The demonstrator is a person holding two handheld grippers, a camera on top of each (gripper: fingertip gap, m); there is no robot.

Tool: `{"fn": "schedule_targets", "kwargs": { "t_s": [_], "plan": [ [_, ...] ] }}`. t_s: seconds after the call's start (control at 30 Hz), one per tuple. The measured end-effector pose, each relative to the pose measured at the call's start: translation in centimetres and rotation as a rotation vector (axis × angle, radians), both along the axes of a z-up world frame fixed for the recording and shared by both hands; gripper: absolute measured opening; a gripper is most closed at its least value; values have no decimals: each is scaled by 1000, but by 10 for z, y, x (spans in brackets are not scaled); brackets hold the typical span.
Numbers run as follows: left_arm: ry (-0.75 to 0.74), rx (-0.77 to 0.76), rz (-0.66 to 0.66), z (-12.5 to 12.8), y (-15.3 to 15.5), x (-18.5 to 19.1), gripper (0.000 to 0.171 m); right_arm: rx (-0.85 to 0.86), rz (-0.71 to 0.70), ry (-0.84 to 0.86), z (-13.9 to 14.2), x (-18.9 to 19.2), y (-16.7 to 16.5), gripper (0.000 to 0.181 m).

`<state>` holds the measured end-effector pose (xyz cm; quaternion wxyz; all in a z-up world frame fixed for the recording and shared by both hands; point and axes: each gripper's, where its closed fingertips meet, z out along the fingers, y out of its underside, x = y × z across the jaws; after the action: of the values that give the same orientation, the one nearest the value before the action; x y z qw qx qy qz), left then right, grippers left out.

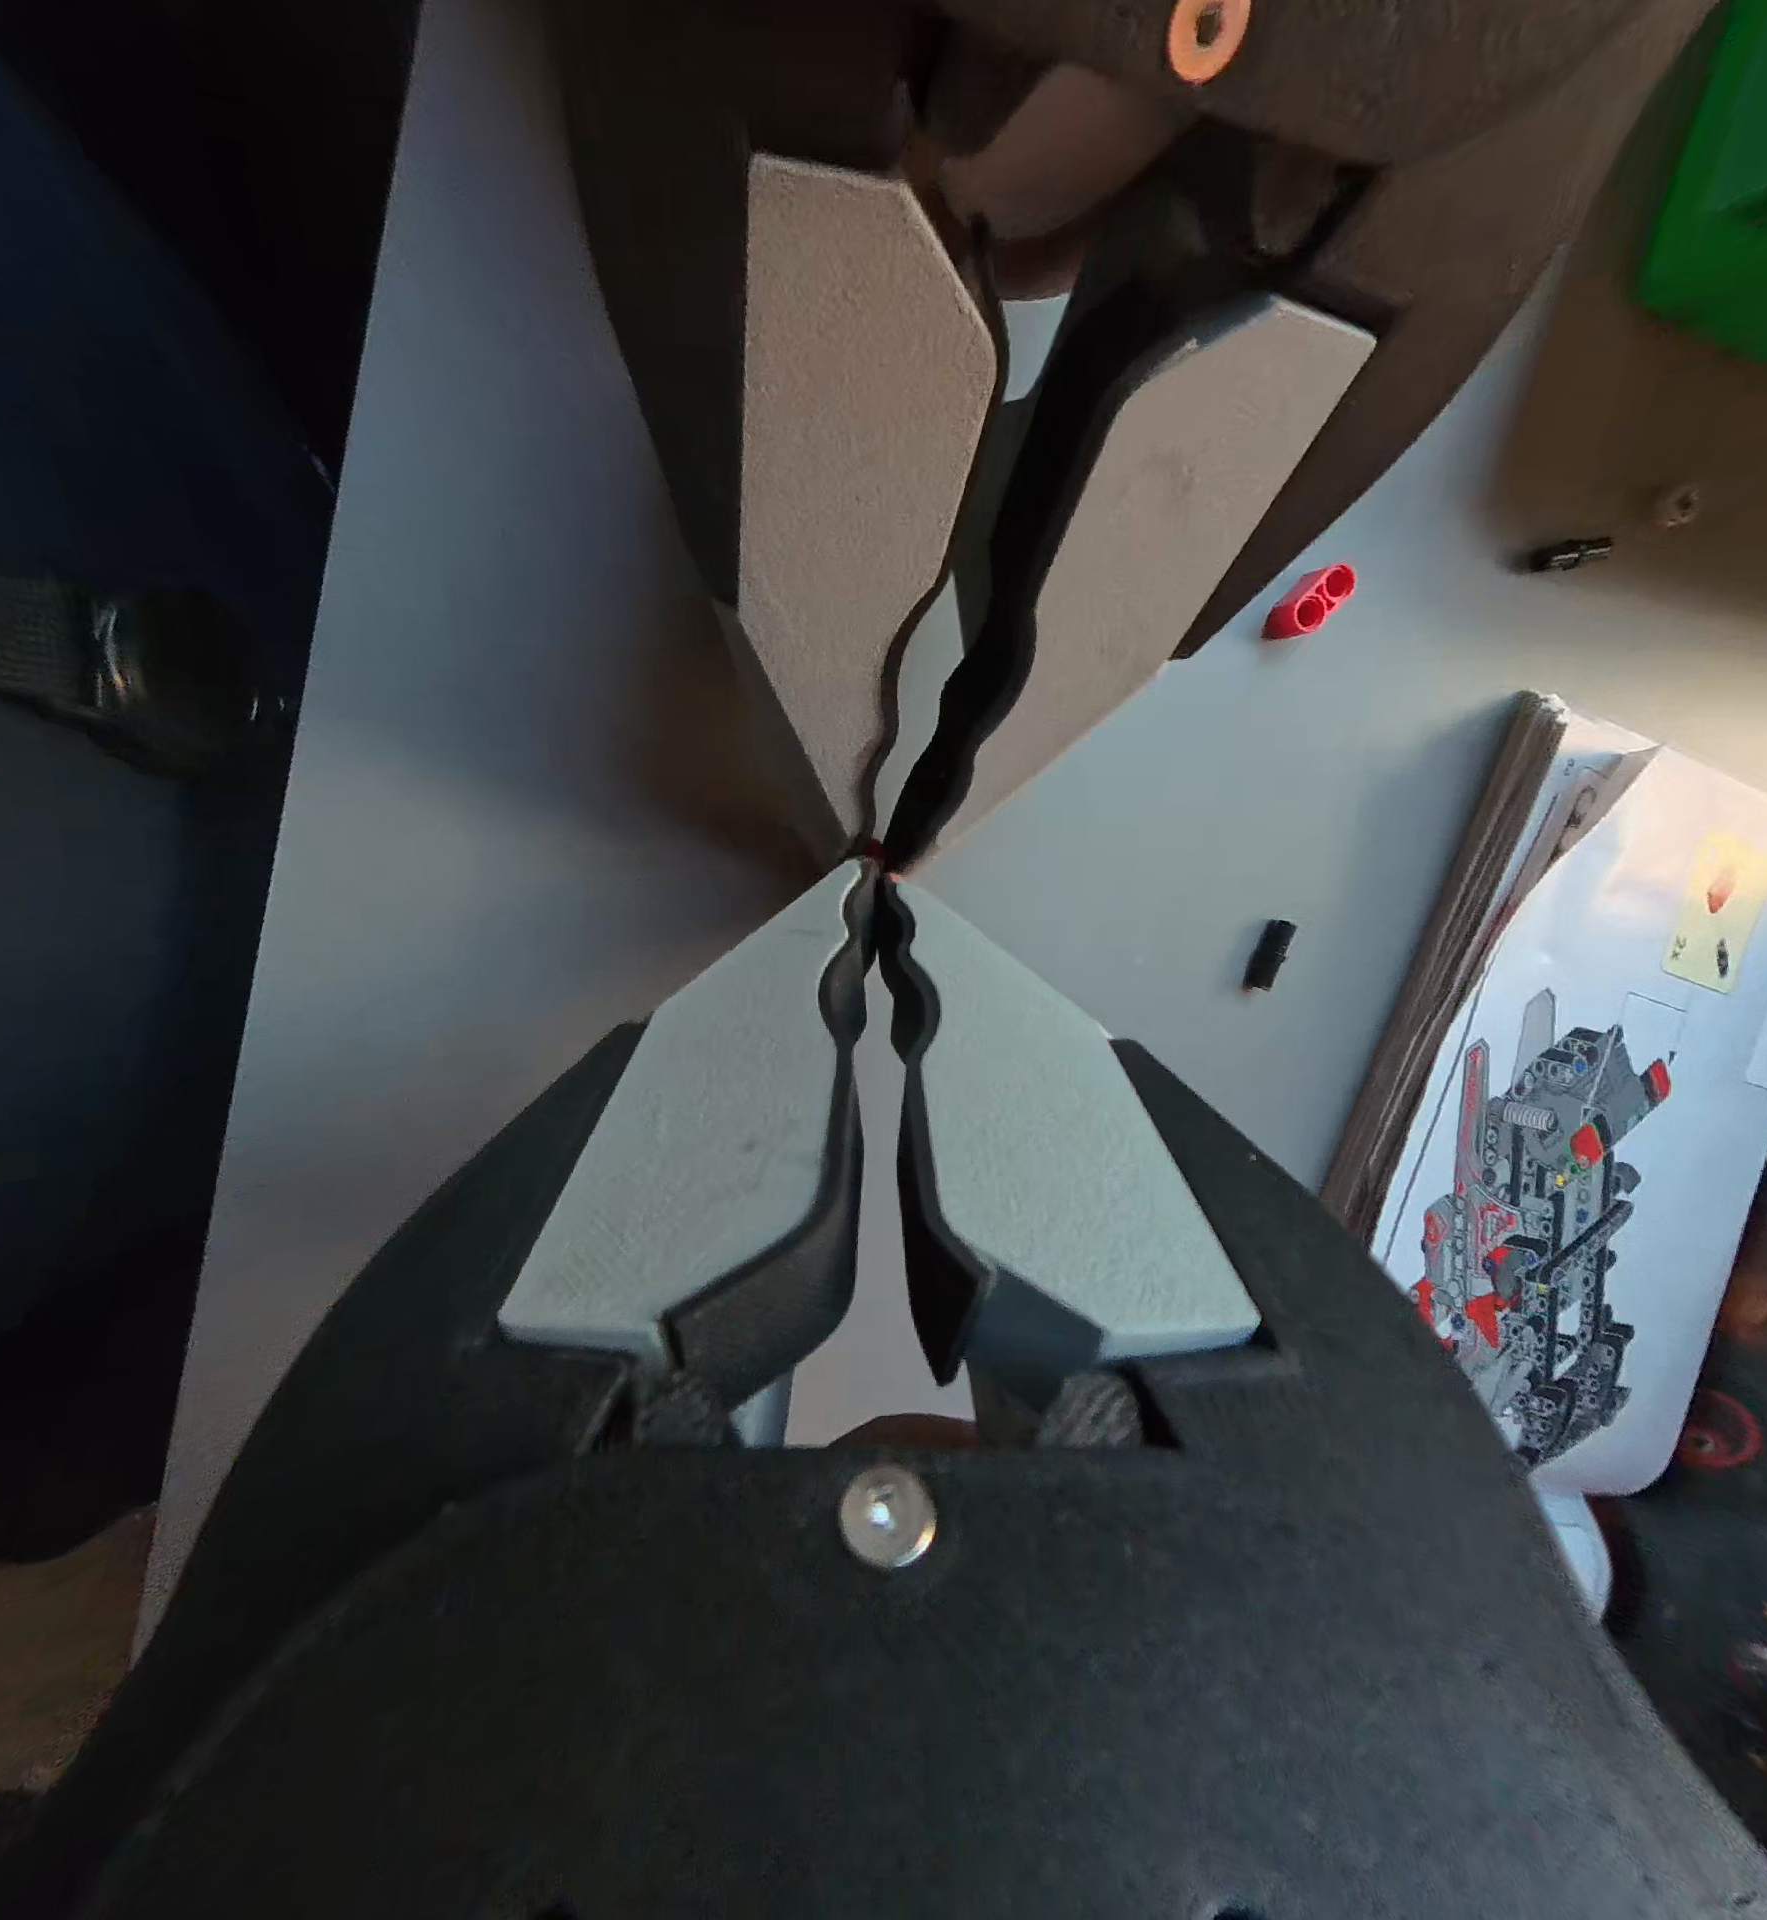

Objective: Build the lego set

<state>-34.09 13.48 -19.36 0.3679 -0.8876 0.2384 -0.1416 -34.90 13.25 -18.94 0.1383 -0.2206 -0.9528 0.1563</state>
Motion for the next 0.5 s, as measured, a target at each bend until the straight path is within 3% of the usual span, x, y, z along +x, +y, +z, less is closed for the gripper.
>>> {"fn": "schedule_targets", "kwargs": {
  "t_s": [0.3, 0.5],
  "plan": [
    [-7, -3, 4, 0, 1, 0, 5, -331, -178, 8, 29, -4, 4, 0],
    [-3, 0, 29, 0, 3, -4, 5, -341, -267, -21, 10, 17, 1, 22]
  ]
}}
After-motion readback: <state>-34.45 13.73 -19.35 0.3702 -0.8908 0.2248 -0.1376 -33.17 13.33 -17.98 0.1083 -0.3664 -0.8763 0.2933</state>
